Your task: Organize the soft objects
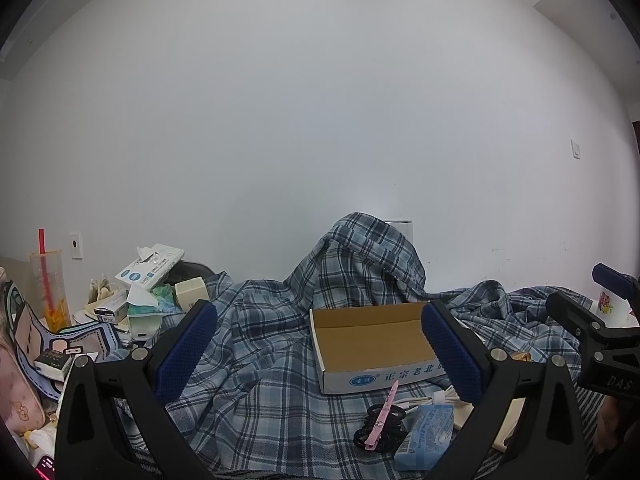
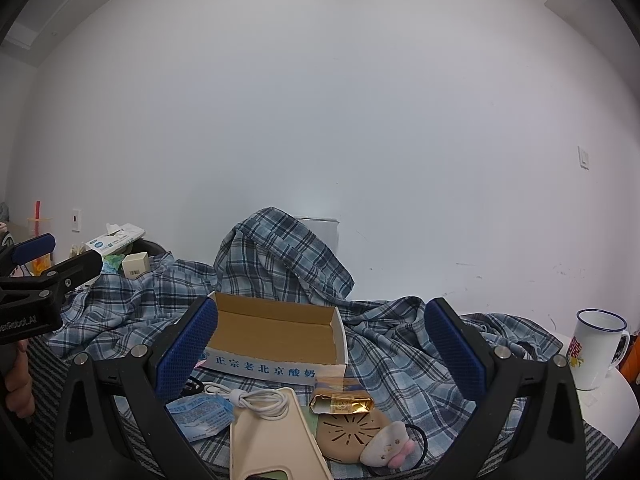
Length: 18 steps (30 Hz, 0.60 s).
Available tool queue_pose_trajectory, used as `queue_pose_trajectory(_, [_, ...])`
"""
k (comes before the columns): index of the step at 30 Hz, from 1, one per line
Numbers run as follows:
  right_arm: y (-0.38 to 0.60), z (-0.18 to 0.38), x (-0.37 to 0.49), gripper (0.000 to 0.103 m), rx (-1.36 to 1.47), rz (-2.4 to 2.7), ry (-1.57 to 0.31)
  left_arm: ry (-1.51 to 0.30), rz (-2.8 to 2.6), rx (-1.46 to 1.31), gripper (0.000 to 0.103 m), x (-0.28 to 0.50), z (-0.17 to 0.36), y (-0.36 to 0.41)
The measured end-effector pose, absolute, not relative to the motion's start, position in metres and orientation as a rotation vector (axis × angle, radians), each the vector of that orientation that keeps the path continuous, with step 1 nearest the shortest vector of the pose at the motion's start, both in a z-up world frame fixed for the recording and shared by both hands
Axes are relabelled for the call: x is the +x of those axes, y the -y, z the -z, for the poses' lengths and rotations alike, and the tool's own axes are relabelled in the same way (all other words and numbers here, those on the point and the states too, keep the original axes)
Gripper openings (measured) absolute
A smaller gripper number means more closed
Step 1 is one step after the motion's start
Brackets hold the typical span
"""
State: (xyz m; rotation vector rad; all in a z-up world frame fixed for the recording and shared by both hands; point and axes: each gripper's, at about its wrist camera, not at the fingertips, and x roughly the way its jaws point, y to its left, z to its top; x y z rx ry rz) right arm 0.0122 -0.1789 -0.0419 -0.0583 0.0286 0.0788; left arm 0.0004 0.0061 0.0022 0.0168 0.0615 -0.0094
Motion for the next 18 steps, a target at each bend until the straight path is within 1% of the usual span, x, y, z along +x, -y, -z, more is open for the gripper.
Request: queue_pose_trajectory(18, [0.1779, 0.0403, 0.0151, 0.103, -0.062, -0.077, -0.058, -0.063, 0.01, 0.015, 0.103, 0.0004, -0.0036, -0.0073])
